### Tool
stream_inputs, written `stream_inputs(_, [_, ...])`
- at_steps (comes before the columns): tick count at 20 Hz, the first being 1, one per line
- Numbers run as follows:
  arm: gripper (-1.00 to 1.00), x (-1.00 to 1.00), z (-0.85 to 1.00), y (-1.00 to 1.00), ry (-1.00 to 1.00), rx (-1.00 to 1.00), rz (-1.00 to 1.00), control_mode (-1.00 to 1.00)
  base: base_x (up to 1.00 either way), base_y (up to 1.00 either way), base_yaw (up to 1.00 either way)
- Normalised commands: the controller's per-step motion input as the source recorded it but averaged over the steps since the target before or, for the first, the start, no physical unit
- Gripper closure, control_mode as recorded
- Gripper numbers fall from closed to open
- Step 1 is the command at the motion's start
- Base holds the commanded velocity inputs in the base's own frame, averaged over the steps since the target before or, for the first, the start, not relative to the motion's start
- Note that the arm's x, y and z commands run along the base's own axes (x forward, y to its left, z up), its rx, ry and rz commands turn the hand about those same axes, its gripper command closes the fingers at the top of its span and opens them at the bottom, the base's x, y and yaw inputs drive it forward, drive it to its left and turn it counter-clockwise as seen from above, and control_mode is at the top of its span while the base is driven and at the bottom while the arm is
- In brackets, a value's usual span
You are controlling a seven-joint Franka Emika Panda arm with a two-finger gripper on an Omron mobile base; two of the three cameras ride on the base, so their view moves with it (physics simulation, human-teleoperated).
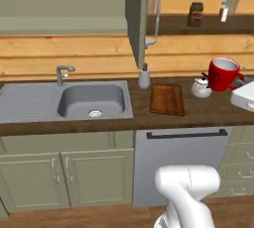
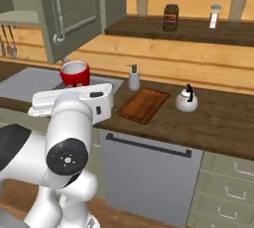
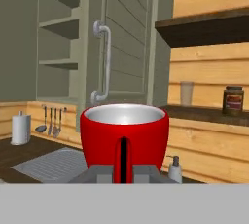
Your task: Pick the kettle from the counter and place it on the tray. Then pick the mug from the cabinet and place it on the tray. Then close the cabinet doors.
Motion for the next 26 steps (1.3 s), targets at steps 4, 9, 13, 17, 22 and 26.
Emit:
stream_inputs(4, [1.0, 0.0, 0.0, 0.0, 0.0, 0.0, 0.0, 1.0, 0.4, -0.66, 0.02])
stream_inputs(9, [1.0, 0.0, 0.0, 0.0, 0.0, 0.0, 0.0, 1.0, 0.62, -0.16, -0.05])
stream_inputs(13, [1.0, 0.0, 0.0, 0.0, 0.0, 0.0, 0.0, 1.0, 0.79, -0.14, 0.0])
stream_inputs(17, [1.0, 0.0, 0.0, 0.0, 0.0, 0.0, 0.0, 1.0, 0.61, -0.1, 0.0])
stream_inputs(22, [1.0, 0.0, 0.0, 0.0, 0.0, 0.0, 0.0, 1.0, 0.3, 0.0, 0.13])
stream_inputs(26, [1.0, 0.0, -0.84, 0.0, -0.12, -0.07, 0.34, -1.0, 0.0, 0.0, 0.0])
